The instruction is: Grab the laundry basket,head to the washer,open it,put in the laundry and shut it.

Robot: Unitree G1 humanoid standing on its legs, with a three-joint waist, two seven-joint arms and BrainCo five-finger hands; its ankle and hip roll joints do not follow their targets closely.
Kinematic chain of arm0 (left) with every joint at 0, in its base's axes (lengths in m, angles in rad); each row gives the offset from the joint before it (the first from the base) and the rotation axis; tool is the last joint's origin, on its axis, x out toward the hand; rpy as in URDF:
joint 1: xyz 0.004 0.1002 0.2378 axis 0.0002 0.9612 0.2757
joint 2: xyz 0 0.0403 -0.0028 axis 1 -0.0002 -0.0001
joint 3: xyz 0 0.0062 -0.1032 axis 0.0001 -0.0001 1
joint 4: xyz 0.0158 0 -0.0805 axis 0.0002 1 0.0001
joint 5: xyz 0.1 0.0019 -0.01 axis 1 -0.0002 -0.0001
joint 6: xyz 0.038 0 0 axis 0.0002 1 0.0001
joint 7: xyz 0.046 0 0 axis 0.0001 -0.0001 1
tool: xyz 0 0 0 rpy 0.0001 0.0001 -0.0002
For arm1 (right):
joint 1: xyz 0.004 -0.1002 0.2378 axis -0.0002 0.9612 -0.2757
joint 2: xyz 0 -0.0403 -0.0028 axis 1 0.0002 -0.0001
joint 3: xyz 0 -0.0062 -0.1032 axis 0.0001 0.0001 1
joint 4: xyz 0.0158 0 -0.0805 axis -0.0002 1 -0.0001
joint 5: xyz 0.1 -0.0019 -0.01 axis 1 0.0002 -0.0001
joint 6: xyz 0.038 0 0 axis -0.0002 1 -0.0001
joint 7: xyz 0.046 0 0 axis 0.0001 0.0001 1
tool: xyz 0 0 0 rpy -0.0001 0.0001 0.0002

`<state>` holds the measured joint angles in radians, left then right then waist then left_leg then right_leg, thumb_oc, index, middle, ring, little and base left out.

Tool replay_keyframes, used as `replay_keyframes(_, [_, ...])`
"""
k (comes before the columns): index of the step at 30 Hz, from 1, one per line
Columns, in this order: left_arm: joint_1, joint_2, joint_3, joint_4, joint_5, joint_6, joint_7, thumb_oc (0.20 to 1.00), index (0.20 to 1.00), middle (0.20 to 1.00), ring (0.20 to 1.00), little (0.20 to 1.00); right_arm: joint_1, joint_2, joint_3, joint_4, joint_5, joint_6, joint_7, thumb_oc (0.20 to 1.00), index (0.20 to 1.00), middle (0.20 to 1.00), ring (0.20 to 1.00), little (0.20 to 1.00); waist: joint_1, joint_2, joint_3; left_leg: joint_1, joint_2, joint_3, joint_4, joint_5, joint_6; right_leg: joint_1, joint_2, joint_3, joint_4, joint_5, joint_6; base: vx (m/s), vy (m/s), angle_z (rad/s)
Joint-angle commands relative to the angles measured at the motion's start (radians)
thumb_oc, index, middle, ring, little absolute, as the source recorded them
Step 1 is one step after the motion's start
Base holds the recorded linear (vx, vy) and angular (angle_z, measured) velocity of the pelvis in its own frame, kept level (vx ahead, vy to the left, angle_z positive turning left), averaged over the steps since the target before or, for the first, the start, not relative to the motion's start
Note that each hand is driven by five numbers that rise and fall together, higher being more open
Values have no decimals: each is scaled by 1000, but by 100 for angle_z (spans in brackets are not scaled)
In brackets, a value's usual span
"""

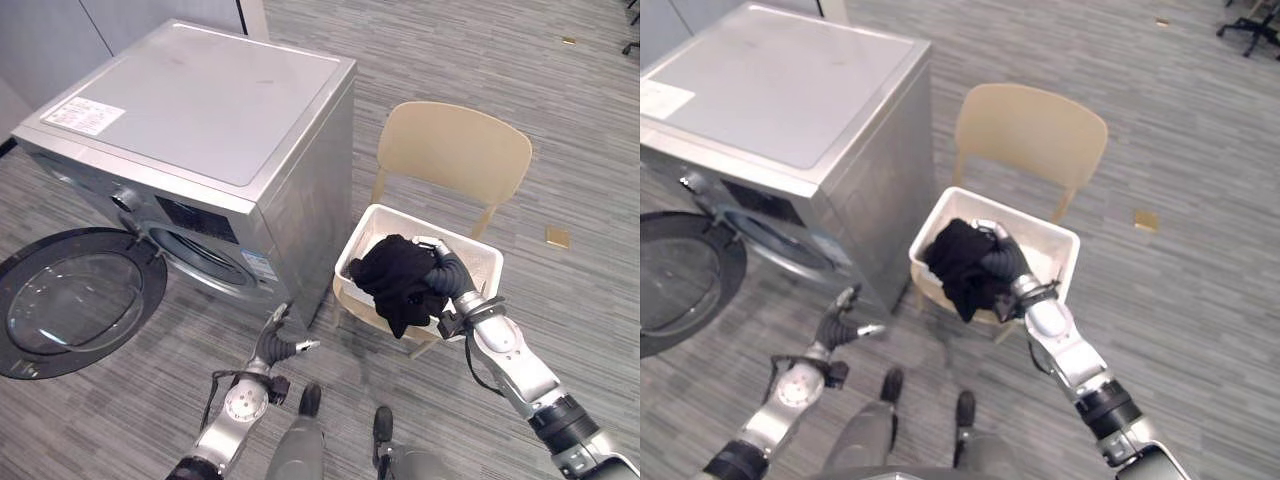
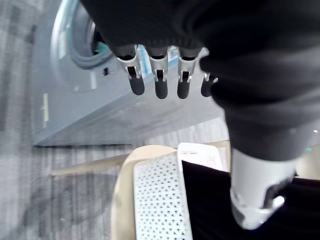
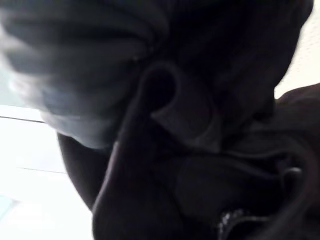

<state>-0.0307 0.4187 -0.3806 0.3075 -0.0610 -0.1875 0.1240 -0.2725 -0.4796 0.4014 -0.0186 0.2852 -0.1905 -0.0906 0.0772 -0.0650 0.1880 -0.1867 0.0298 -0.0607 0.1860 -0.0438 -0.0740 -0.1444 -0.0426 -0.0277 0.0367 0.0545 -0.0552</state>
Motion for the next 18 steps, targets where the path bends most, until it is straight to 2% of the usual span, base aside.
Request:
replay_keyframes(1, [-65, 4, -60, -80, 54, -89, -3, 1000, 1000, 1000, 1000, 1000, -91, 34, -4, -98, 25, -92, -2, 200, 200, 200, 200, 200, -37, -32, -65, 55, 3, 31, -43, -1, 30, 126, 2, -29, -78, -114, 127, 9, 58, 53])
replay_keyframes(3, [-75, -2, -77, -97, 58, -87, -6, 1000, 1000, 1000, 1000, 1000, -104, 40, 8, -108, 42, -91, 5, 200, 200, 200, 200, 200, -40, -29, -73, 70, 2, 33, -67, -2, 33, 133, 7, -33, -88, -108, 129, 52, 85, 82])
replay_keyframes(4, [-131, -26, -145, -110, 67, -83, -4, 1000, 1000, 1000, 1000, 1000, -146, 55, 36, -118, 51, -88, 2, 200, 200, 200, 200, 200, -53, -29, -97, 119, 0, 42, -145, 5, 30, 147, 10, -41, -102, -93, 133, 73, 146, 42])
replay_keyframes(10, [-244, -70, -232, -88, 100, -79, 12, 1000, 1000, 1000, 1000, 1000, -245, 104, 93, -113, 68, -83, -16, 200, 200, 200, 200, 200, -58, -35, -125, 181, -7, 49, -229, 17, 33, 169, 6, -43, -111, -84, 143, 29, 97, 8])
replay_keyframes(11, [-326, -103, -272, -29, 129, -67, 42, 1000, 1000, 1000, 1000, 1000, -296, 144, 129, -111, 105, -84, -22, 200, 200, 200, 200, 200, -64, -34, -140, 204, -9, 57, -256, 21, 35, 169, 5, -37, -104, -83, 148, 15, 114, -5])
replay_keyframes(14, [-398, -126, -281, 32, 152, -51, 83, 1000, 1000, 1000, 1000, 1000, -312, 185, 153, -114, 160, -88, -21, 200, 200, 200, 200, 200, -68, -31, -150, 217, -13, 62, -270, 23, 37, 168, 5, -31, -100, -79, 152, 13, 72, -6])
replay_keyframes(15, [-415, -130, -281, 48, 166, -49, 99, 200, 200, 200, 200, 200, -312, 193, 154, -116, 175, -90, -20, 200, 200, 200, 200, 200, -69, -30, -152, 219, -13, 64, -273, 22, 37, 168, 5, -30, -100, -78, 153, 15, 63, -3])
replay_keyframes(18, [-426, -127, -261, 61, 177, -45, 128, 200, 200, 200, 200, 200, -287, 206, 160, -136, 225, -98, -6, 200, 200, 200, 200, 200, -77, -23, -161, 224, -16, 70, -273, 18, 37, 172, 3, -27, -106, -74, 158, 20, 35, -6])
